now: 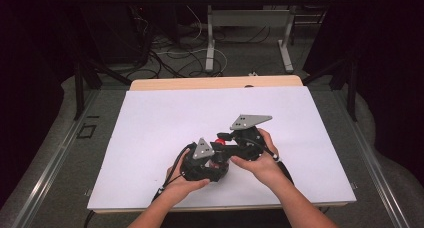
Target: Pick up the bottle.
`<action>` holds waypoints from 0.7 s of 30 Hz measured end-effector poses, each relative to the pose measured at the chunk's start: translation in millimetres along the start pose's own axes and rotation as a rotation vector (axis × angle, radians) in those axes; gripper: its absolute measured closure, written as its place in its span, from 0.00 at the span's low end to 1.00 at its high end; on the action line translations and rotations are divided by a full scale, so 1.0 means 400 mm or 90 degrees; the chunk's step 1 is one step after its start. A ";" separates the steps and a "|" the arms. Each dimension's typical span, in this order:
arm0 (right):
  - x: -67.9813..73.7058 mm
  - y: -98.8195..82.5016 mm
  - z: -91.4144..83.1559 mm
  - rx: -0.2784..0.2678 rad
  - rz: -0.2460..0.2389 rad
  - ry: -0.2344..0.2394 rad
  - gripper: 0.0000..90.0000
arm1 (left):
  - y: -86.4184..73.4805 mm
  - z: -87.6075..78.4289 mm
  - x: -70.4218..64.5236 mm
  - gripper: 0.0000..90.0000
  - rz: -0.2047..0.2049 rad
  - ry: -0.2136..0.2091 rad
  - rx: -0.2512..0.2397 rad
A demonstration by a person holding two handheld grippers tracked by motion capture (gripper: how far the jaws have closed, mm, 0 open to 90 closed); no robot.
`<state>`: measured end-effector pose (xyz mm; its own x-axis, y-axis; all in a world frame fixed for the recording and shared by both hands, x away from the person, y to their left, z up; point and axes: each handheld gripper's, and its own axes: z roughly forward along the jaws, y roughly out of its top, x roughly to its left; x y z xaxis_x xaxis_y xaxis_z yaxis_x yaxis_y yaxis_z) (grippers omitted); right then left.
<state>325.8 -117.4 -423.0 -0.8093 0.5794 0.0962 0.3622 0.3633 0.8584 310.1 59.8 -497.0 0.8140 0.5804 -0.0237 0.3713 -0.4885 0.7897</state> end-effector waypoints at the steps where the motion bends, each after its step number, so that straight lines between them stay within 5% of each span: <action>1: 0.001 -0.001 0.002 -0.002 0.002 0.000 0.66 | 0.000 -0.001 0.000 0.33 0.003 0.001 0.002; 13: 0.013 -0.001 0.014 -0.003 -0.005 -0.007 0.68 | 0.003 -0.004 -0.005 0.33 0.005 -0.004 0.003; 21: 0.000 0.001 0.007 -0.004 -0.017 0.017 0.68 | 0.004 -0.004 -0.007 0.33 0.006 -0.004 -0.009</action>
<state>327.2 -115.3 -424.0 -0.8306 0.5502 0.0862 0.3376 0.3743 0.8637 307.8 58.3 -494.7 0.8205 0.5713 -0.0198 0.3570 -0.4851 0.7983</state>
